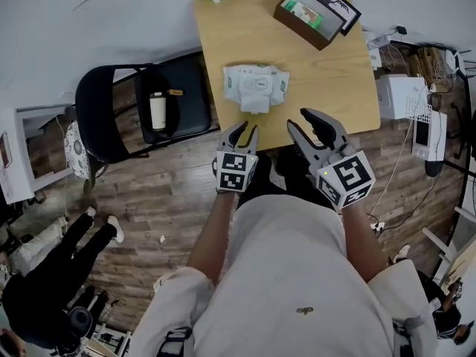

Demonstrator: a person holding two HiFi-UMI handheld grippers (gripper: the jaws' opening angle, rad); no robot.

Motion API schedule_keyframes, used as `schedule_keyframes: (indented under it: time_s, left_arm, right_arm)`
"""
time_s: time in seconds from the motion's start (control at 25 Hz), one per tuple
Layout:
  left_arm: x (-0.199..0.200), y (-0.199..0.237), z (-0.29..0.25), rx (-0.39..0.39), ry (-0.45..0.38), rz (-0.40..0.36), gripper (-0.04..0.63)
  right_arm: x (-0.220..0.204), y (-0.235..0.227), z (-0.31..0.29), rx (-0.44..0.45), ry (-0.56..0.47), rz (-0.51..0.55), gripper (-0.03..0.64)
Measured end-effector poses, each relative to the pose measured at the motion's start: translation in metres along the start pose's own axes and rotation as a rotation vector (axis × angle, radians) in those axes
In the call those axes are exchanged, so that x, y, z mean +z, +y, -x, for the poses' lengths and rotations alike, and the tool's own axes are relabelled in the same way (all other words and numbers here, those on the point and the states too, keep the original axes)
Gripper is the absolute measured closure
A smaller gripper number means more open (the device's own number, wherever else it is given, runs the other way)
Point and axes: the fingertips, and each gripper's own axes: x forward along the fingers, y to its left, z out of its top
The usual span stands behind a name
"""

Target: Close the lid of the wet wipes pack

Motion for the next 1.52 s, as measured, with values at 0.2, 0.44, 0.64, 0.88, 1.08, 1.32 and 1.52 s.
schedule_keyframes:
  time_s: [0.2, 0.44, 0.64, 0.88, 1.08, 1.32, 1.52]
  left_arm:
    - [-0.012, 0.007, -0.015, -0.001, 0.036, 0.004, 0.503]
    - [-0.023, 0.010, -0.031, -0.006, 0.080, 0.021, 0.503]
    - [-0.034, 0.013, -0.043, -0.010, 0.104, 0.029, 0.503]
    - [-0.040, 0.016, -0.053, -0.013, 0.120, 0.037, 0.503]
    - [-0.045, 0.017, -0.058, -0.016, 0.130, 0.044, 0.503]
    - [-0.045, 0.017, -0.066, -0.021, 0.133, 0.060, 0.503]
    - [-0.045, 0.016, -0.070, -0.022, 0.131, 0.080, 0.502]
  right_arm:
    - [-0.003, -0.005, -0.004, -0.006, 0.008, -0.012, 0.485]
    - [-0.008, -0.011, -0.007, -0.011, 0.032, -0.023, 0.485]
    - [-0.013, -0.015, -0.009, -0.016, 0.044, -0.032, 0.485]
    - [-0.016, -0.018, -0.009, -0.027, 0.053, -0.039, 0.484]
    - [-0.019, -0.017, -0.007, -0.033, 0.054, -0.045, 0.483]
    - [-0.022, -0.018, -0.007, -0.037, 0.056, -0.050, 0.483]
    - [-0.022, -0.019, -0.004, -0.041, 0.057, -0.051, 0.483]
